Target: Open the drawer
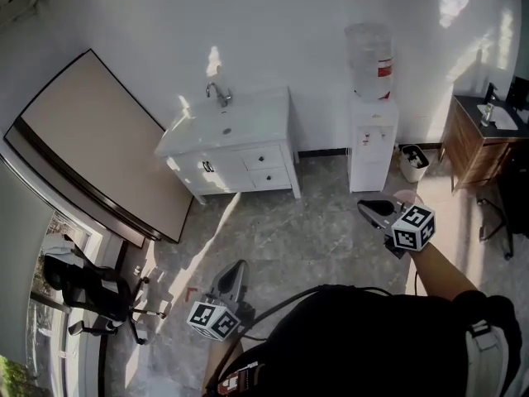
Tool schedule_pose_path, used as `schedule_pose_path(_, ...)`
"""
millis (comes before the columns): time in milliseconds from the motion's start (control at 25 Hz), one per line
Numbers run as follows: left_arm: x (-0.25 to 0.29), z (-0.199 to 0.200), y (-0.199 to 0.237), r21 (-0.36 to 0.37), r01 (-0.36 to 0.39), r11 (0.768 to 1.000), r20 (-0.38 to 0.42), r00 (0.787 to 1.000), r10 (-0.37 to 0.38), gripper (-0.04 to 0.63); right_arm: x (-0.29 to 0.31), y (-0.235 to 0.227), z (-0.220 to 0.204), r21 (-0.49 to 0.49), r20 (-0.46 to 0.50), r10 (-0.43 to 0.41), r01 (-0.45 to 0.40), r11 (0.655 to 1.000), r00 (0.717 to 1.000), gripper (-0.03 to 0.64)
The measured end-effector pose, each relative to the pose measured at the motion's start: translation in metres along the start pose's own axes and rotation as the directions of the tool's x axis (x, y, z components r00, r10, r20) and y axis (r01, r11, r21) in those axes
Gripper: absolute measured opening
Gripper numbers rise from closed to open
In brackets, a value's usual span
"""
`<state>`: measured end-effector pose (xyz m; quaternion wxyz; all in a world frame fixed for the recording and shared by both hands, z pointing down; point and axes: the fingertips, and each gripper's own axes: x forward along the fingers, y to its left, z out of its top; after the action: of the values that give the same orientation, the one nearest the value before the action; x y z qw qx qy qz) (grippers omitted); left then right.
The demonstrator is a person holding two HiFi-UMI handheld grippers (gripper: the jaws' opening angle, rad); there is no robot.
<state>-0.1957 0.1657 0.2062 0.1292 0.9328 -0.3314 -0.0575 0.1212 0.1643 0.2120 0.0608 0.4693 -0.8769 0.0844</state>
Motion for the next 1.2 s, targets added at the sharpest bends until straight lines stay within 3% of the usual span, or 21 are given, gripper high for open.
schedule_pose_path(280, -0.014, 0.006, 0.083, -0.029, -0.031, 0.999, 0.010, 0.999, 0.032, 0.000, 0.079, 0.018, 0.000, -0.025, -0.045, 0.028, -0.029, 0.999, 0.999, -0.002)
schedule_pose_path(600, 0.015, 0.009, 0.137, -0.045, -0.092, 0.995, 0.004, 0.996, 0.092, 0.000, 0.154, -0.018, 0.014, -0.022, -0.047, 0.095, -0.096, 0.995, 0.994, -0.002)
schedule_pose_path(880, 0.088, 0.016, 0.168, -0.025, -0.183, 0.983, 0.022, 0.983, 0.183, 0.000, 0.215, -0.106, 0.016, -0.008, -0.041, 0.172, -0.172, 0.985, 0.984, -0.002)
schedule_pose_path(1200, 0.209, 0.047, 0.189, -0.019, -0.255, 0.967, 0.061, 0.965, 0.256, 0.000, 0.290, -0.226, 0.074, -0.053, -0.021, 0.261, -0.262, 0.964, 0.965, -0.002)
